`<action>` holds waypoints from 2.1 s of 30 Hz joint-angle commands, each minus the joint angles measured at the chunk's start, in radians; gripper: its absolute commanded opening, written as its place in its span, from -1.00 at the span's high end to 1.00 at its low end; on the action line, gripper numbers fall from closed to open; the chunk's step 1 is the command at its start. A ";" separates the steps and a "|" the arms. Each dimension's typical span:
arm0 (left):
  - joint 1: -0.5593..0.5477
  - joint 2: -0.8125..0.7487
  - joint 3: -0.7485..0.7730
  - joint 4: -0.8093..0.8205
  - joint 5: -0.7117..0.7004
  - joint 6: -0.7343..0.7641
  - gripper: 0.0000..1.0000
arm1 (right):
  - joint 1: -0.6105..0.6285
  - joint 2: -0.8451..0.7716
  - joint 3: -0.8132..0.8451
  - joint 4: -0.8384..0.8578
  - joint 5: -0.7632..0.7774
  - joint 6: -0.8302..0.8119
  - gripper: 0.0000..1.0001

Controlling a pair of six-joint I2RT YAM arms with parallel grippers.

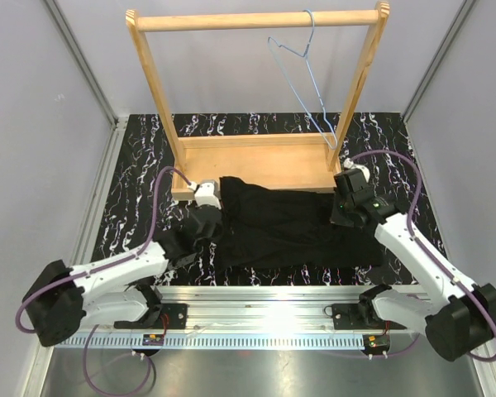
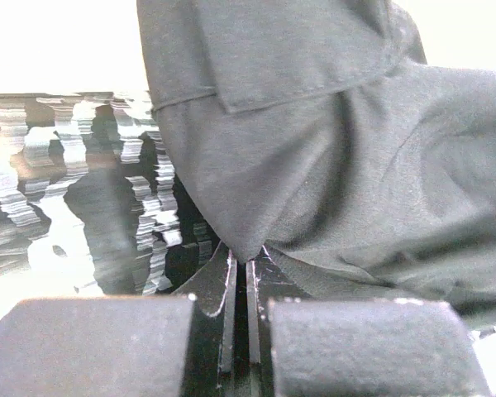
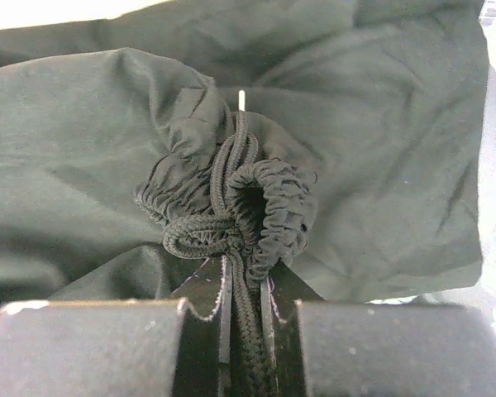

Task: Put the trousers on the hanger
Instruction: Fold the trousers

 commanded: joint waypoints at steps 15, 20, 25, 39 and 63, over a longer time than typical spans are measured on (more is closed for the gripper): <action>0.042 -0.111 0.060 -0.436 -0.274 0.017 -0.98 | 0.179 0.180 0.101 0.224 0.016 0.051 1.00; 0.042 -0.092 0.117 -0.422 -0.271 0.026 -0.98 | 0.178 0.081 0.220 0.129 0.088 0.024 1.00; 0.042 -0.055 0.144 -0.416 -0.261 0.023 -0.98 | 0.178 -0.001 0.277 -0.006 0.185 0.012 1.00; 0.041 0.024 0.114 -0.244 -0.131 0.019 -0.98 | -0.018 -0.108 0.100 -0.080 0.277 -0.017 1.00; -0.105 0.517 0.196 0.323 0.137 -0.089 -0.93 | -0.115 -0.068 0.058 -0.050 0.213 -0.023 1.00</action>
